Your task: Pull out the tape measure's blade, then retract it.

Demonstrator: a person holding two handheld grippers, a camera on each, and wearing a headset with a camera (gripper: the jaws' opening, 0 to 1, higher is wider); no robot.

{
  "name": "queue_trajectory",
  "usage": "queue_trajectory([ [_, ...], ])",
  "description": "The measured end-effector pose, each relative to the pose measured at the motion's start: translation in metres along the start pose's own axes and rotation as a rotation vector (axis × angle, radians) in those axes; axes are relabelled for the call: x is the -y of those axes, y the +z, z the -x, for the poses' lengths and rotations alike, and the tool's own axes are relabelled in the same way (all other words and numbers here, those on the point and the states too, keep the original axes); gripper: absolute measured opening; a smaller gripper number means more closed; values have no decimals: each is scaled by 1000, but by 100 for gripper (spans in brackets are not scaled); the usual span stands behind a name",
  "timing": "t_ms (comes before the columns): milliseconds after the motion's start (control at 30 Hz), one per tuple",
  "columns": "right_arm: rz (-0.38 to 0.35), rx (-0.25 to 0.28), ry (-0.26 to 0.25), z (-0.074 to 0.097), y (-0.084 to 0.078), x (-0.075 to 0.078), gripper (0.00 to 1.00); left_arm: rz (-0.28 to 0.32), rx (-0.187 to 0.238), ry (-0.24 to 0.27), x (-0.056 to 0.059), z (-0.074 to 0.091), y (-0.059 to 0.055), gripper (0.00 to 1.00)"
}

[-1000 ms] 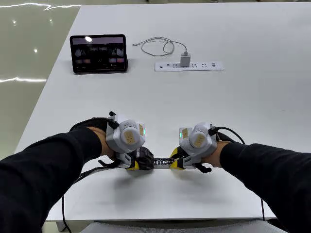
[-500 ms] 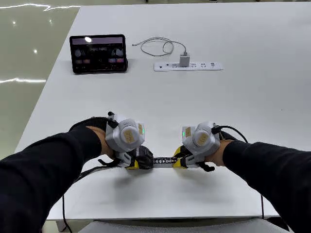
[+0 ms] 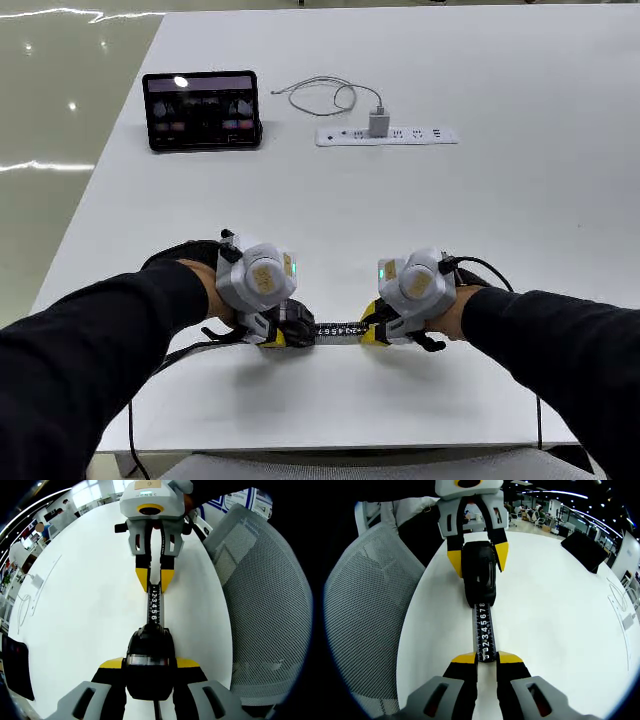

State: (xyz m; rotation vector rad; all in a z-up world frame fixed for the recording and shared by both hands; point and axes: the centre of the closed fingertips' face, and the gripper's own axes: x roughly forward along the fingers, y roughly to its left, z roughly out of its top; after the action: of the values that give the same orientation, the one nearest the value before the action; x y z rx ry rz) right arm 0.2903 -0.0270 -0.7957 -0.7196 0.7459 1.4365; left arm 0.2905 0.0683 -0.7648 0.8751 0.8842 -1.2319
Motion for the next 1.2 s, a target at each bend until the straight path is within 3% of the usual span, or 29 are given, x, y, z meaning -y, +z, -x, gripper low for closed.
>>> queue_trajectory([
  [1200,-23,-34,-19,22,-27,2,8,-3,0,1,1,0,1,31],
])
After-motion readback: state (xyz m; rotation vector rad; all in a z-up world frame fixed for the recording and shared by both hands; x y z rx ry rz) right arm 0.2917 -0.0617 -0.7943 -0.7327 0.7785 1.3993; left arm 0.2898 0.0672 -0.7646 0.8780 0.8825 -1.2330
